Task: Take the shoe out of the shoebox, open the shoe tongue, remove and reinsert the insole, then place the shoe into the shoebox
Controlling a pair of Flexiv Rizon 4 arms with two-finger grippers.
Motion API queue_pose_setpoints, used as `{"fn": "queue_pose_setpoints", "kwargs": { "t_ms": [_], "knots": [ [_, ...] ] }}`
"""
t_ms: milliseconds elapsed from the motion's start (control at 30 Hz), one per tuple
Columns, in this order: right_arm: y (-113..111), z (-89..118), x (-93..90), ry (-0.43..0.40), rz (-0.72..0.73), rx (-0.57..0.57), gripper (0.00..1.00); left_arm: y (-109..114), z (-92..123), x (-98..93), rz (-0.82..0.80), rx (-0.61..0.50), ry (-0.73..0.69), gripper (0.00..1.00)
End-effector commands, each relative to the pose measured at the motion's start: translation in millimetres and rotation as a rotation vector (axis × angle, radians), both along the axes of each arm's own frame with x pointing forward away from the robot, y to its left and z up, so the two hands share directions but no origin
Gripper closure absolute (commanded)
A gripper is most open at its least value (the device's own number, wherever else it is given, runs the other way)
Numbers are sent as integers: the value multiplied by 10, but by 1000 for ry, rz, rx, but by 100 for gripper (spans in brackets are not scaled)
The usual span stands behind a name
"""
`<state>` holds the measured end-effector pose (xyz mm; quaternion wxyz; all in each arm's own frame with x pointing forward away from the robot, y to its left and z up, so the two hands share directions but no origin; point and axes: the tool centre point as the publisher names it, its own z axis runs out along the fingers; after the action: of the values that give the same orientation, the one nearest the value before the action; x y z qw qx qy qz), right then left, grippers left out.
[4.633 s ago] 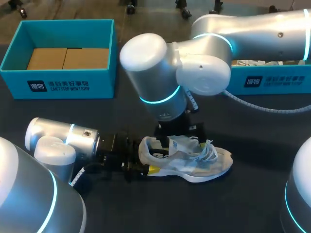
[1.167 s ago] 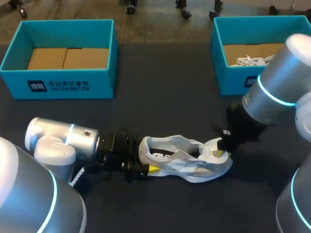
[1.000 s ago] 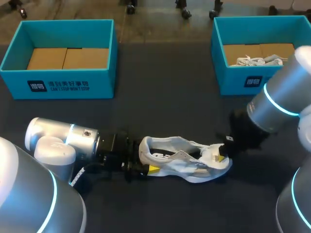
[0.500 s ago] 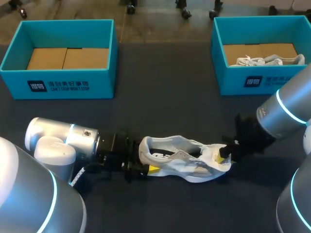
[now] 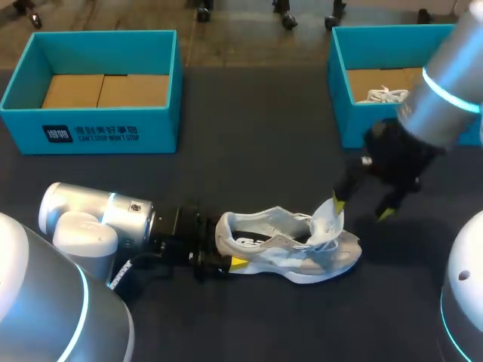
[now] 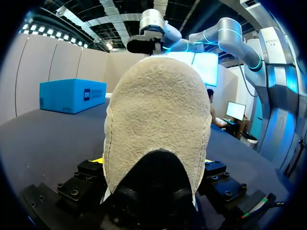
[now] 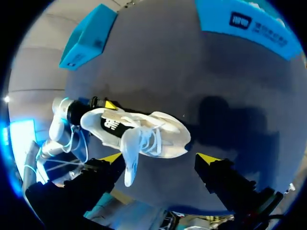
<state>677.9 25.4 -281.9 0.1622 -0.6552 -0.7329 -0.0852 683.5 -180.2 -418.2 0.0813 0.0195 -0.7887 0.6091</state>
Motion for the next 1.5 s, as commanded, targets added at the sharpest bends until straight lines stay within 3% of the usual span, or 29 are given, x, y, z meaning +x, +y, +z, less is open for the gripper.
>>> {"fn": "queue_pose_setpoints", "kwargs": {
  "t_ms": [33, 467, 600, 667, 700, 733, 767, 800, 900, 1000, 1067, 1500],
  "knots": [
    [62, 368, 89, -8, 115, -221, 0, -2, 4, -3, 0, 2, 0, 100],
    [221, 1088, 392, -107, 382, -489, 0, -2, 4, -3, 0, 2, 0, 100],
    [411, 1176, 485, -173, 466, -541, 0, -2, 4, -3, 0, 2, 0, 100],
    [500, 1168, 570, -136, 475, -558, 2, -2, 4, -3, 0, 2, 0, 100],
    [524, 1156, 609, -109, 472, -559, 20, -2, 4, -3, 0, 2, 0, 100],
    [560, 1127, 685, -68, 465, -555, 72, -2, 4, -3, 0, 2, 0, 100],
    [586, 1116, 712, -68, 468, -552, 82, -2, 4, -3, 0, 2, 0, 100],
    [655, 1105, 744, -103, 503, -558, 100, -2, 4, -3, 0, 2, 0, 100],
    [763, 1094, 776, -181, 592, -560, 100, -2, 4, -3, 0, 2, 0, 100],
    [863, 1056, 749, -354, 822, -535, 100, -2, 4, -3, 0, 2, 0, 100],
    [938, 1035, 732, -410, 896, -524, 100, -2, 4, -3, 0, 2, 0, 100],
    [938, 1035, 732, -410, 896, -524, 100, -2, 4, -3, 0, 2, 0, 100]
  ]
}}
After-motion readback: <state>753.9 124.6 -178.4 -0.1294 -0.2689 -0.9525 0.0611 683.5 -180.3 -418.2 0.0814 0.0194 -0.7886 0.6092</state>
